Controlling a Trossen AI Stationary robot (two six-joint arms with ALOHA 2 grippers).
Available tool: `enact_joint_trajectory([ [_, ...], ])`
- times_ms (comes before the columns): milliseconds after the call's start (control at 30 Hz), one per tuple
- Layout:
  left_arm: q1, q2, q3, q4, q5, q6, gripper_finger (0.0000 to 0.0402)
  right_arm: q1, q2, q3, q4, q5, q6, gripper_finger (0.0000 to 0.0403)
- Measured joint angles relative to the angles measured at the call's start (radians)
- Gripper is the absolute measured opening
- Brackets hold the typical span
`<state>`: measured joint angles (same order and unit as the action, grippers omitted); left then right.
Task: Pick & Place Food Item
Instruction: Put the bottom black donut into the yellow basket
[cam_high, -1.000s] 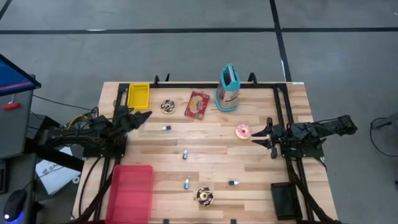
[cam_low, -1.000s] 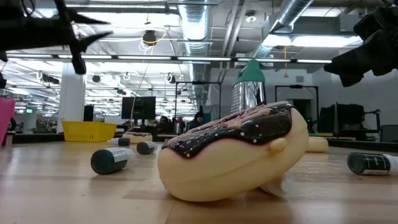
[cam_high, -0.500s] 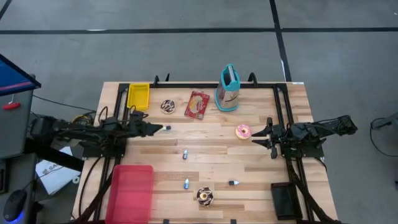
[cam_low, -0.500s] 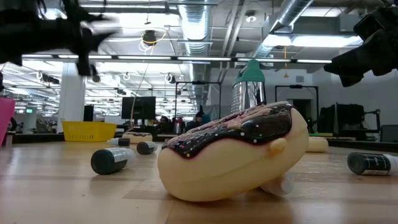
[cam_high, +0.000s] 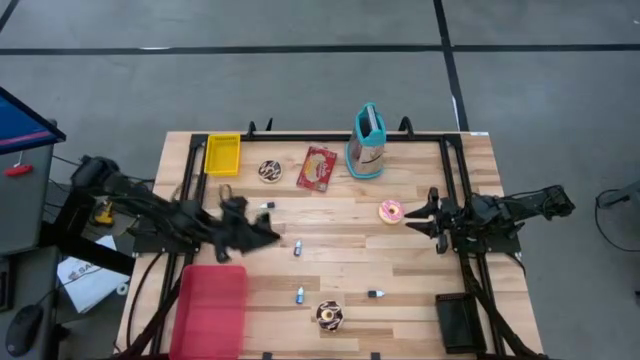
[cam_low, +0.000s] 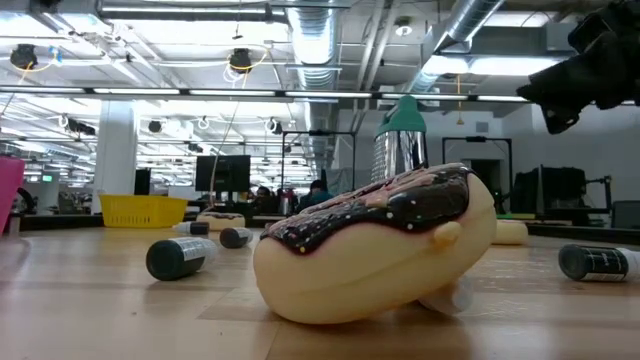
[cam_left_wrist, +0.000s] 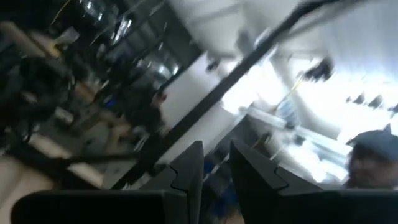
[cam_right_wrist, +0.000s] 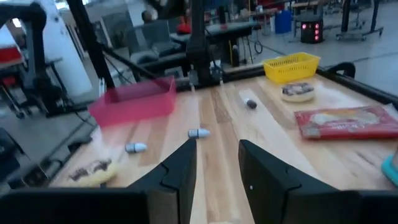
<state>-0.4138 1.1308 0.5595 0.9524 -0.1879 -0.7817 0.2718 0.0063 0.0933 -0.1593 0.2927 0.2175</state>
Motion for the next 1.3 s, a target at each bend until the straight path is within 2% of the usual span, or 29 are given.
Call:
enact_joint_trajectory([
  [67, -0.033, 0.092, 0.072, -0.038, 0.004, 0.0, 0.0076, -0.005, 0.0, 0.0, 0.07, 0.0, 0.044, 0.0113],
  [133, -0.068, 0.171, 0.13, -0.073, 0.03, -0.031, 0.0076, -0.006, 0.0, 0.0, 0.167, 0.004, 0.193, 0.0113],
  [267, -0.157, 0.297, 0.196, -0.176, 0.047, -0.196, 0.0076, -0.007, 0.0, 0.003, 0.297, 0.03, 0.43, 0.0113],
  [500, -0.32, 0.422, 0.213, -0.195, 0.049, -0.483, 0.0076, 0.015, 0.0, 0.003, 0.395, -0.008, 0.543, 0.0113],
  [667, -0.355, 0.432, 0.214, -0.091, 0.055, -0.523, 0.0076, 0.056, 0.0, 0.003, 0.486, -0.031, 0.543, 0.0113],
  [800, -0.318, 0.406, 0.244, -0.095, 0.099, -0.46, 0.0077, 0.082, 0.0, 0.003, 0.549, -0.031, 0.522, 0.0113],
  [867, -0.277, 0.393, 0.296, -0.142, 0.165, -0.406, 0.008, 0.094, 0.0, 0.003, 0.579, -0.03, 0.509, 0.0113],
  [967, -0.199, 0.388, 0.405, -0.289, 0.312, -0.308, 0.0092, 0.11, 0.001, 0.003, 0.6, -0.003, 0.491, 0.0113],
  [1067, -0.128, 0.365, 0.536, -0.47, 0.372, -0.156, 0.0109, 0.125, 0.012, 0.004, 0.62, 0.023, 0.469, 0.0113],
  [1167, -0.068, 0.315, 0.642, -0.609, 0.344, 0.086, 0.0129, 0.133, 0.029, 0.004, 0.629, 0.05, 0.455, 0.0113],
  [1300, -0.021, 0.24, 0.748, -0.796, 0.131, 0.373, 0.0157, 0.134, 0.057, 0.004, 0.641, 0.074, 0.455, 0.0113],
])
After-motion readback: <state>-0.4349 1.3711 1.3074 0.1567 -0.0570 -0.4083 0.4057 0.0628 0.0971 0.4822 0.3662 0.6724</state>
